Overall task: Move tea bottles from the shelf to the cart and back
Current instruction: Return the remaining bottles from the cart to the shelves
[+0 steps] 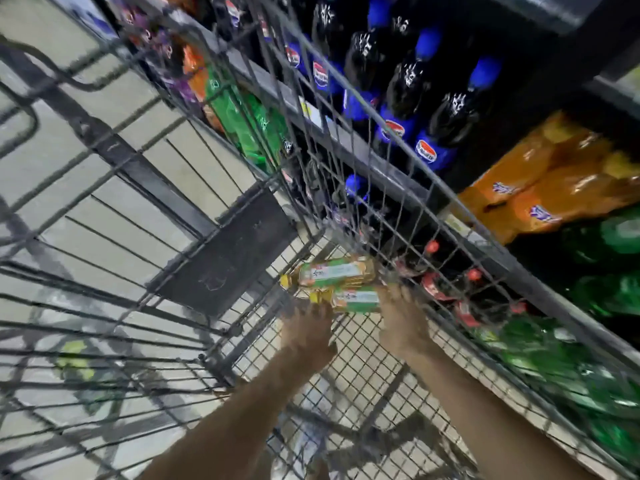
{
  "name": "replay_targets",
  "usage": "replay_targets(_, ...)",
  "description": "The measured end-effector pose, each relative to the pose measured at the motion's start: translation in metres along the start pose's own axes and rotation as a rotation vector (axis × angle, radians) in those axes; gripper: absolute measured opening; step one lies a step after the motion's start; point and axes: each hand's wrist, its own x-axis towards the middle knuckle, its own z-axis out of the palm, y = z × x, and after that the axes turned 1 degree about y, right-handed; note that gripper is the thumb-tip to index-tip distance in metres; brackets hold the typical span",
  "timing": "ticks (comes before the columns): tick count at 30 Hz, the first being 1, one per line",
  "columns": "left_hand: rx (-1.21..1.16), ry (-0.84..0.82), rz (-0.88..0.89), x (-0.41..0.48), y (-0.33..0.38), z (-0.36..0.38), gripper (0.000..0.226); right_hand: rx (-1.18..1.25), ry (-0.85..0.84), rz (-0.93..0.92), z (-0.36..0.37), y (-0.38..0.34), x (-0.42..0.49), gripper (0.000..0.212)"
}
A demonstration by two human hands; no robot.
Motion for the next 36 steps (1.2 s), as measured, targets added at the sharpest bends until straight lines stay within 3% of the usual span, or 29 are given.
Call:
replay_targets(5,-0.059,0.001,-0.033,0.016,0.001,0.027,0.078,-0.032,0.14,0.041,0.026,-0.011,0.009,0.067)
replay_targets(9,-0.228,-0.004,-0.105,0.017,0.004,0.046,0.076,0.014,0.083,0.009,0.042,-0.029,0.001,0.063)
replay_targets(14,-0.592,0.071,-0.37,0.011,-0.001,0.055,0.072,0.158,0.019,-0.036,0.056,-0.056,-0.008,0.075)
replay_targets(17,-0.691,0.056,-0.428,0.013,-0.004,0.049,0.061,0.189,-0.004,-0.069,0.061,-0.059,-0.013,0.076)
replay_targets(19,-0.809,0.062,-0.492,0.02,-0.003,0.045,0.066,0.204,-0.034,-0.095,0.064,-0.058,-0.015,0.072)
replay_targets(24,-0.948,0.067,-0.679,0.038,0.004,0.054,0.082,0.233,-0.06,-0.153,0.059,-0.045,0.002,0.038)
replay_targets(29,-0.919,0.084,-0.691,0.048,0.009,0.059,0.078,0.104,0.247,-0.223,0.034,-0.045,0.056,0.071)
replay_targets(33,-0.932,0.097,-0.722,0.048,0.008,0.065,0.079,-0.139,0.144,-0.253,0.022,-0.055,0.099,0.093)
replay_targets(36,-0.861,0.088,-0.762,0.05,0.005,0.068,0.084,-0.24,0.078,-0.218,0.024,-0.059,0.11,0.089)
